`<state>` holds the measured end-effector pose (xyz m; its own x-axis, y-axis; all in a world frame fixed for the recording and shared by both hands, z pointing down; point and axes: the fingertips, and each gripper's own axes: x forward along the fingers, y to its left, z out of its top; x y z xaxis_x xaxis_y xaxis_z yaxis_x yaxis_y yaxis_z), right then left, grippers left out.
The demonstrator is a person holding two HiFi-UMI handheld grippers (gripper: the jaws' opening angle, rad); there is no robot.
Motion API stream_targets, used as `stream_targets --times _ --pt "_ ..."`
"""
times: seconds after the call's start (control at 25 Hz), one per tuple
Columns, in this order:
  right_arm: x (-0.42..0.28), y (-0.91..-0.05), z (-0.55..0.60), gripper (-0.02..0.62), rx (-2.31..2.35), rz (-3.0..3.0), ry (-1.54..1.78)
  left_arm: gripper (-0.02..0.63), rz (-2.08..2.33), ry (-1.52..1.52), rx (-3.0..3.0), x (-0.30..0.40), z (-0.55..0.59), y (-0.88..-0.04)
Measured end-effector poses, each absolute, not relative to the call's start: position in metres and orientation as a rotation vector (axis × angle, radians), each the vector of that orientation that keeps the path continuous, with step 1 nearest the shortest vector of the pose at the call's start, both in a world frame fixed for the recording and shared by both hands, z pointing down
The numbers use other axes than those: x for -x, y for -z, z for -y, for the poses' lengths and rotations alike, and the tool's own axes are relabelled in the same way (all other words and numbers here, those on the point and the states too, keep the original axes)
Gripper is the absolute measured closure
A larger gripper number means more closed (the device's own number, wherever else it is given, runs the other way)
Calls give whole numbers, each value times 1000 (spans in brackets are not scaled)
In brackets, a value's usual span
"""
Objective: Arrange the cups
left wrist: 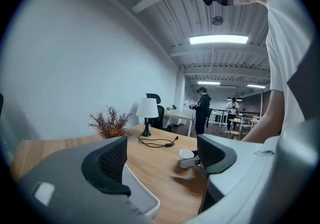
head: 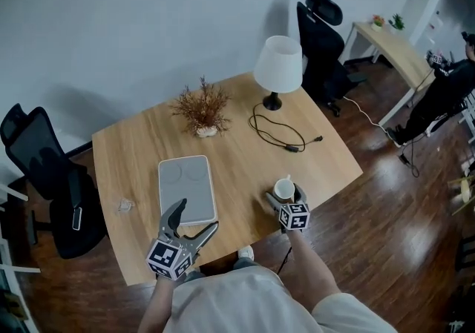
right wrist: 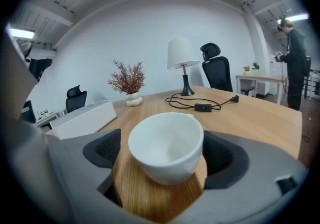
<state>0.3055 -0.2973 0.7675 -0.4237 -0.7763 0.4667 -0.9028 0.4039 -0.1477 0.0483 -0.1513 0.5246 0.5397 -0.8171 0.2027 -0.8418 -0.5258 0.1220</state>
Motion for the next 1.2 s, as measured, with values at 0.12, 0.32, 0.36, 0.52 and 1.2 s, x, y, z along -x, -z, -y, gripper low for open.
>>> stream_targets --times 0.12,0.32,0.36,0.52,1.2 --pt "-302 -773 308 83 -1453 2319 -558 187 1435 -173 -2550 -41 149 -525" --pt "-305 -776 322 123 -1482 2252 -529 186 1494 -195 -2522 -22 146 -525" --pt "-305 -776 323 158 -1473 2244 -526 186 1507 -193 -2513 -18 146 -526" --pt "-302 -777 318 161 -1418 2239 -556 186 1543 -170 -2488 -3 144 -524" --pt "-266 -646 241 166 -1423 2482 -420 186 1478 -102 -2536 24 146 -521"
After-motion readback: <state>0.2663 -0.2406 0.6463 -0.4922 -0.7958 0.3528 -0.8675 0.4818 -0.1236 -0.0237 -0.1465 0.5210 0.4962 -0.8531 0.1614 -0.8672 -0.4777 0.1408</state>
